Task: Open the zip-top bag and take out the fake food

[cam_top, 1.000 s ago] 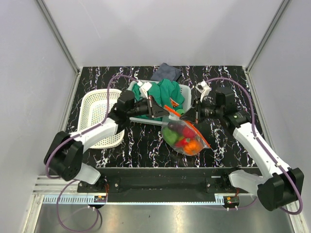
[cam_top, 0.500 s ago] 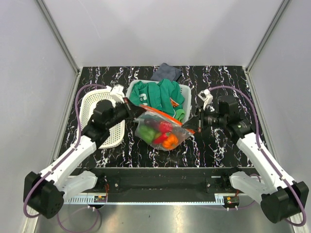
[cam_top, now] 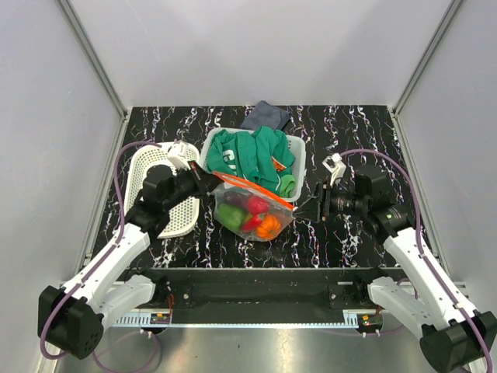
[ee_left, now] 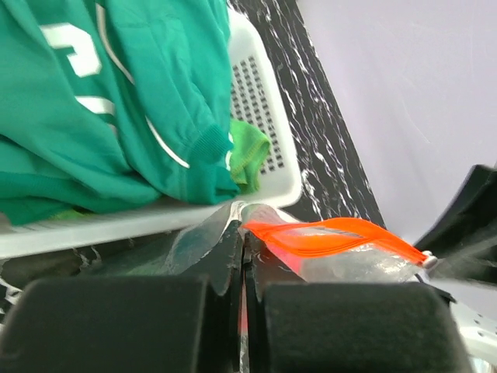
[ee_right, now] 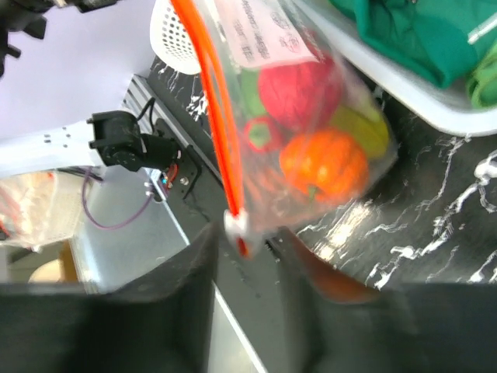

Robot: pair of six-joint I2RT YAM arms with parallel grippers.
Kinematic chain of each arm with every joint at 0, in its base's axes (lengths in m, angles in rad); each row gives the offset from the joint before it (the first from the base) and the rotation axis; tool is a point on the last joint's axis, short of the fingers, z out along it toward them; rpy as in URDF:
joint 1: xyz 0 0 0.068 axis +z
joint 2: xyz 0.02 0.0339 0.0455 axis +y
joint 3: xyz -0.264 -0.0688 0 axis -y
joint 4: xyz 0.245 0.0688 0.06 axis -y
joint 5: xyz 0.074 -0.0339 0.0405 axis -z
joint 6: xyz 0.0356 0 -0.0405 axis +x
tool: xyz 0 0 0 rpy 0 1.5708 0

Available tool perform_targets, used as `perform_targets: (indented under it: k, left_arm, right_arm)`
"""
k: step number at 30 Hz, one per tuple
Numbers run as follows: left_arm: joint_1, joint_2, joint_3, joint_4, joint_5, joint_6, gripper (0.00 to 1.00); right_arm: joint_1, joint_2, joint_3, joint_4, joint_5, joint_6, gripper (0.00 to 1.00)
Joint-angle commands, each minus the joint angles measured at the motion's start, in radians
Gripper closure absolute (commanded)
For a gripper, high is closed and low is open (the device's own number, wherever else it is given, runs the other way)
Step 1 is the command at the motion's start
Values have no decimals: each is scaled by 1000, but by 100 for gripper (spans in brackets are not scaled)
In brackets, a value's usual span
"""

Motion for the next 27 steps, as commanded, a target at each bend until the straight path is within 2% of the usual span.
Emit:
perform_targets:
  k: [1, 3, 8, 12, 18, 22, 27]
  left_arm:
    - [31, -21, -30, 139, 6, 39, 100]
    - [31, -21, -36, 137, 31, 48, 100]
    - [31, -4, -32, 136, 98, 56, 100]
    - [31, -10, -32, 133, 118, 64, 100]
    - [31, -13, -13, 110, 132, 74, 100]
    - [31, -18, -10, 97, 140, 79, 100]
    - [31, -26, -7, 90, 146, 79, 100]
  right_arm:
    - [0, 74, 103, -63, 65, -35, 30]
    - [0, 140, 189, -66, 77, -55, 19]
    - [3, 300, 347, -69, 33, -111, 16]
    - [51, 444, 449, -74, 2, -134, 21]
    - [184, 573, 541, -63, 79, -154, 24]
    - [232, 611, 565, -19, 105, -143, 27]
    - [270, 653, 588, 15, 120, -134, 37]
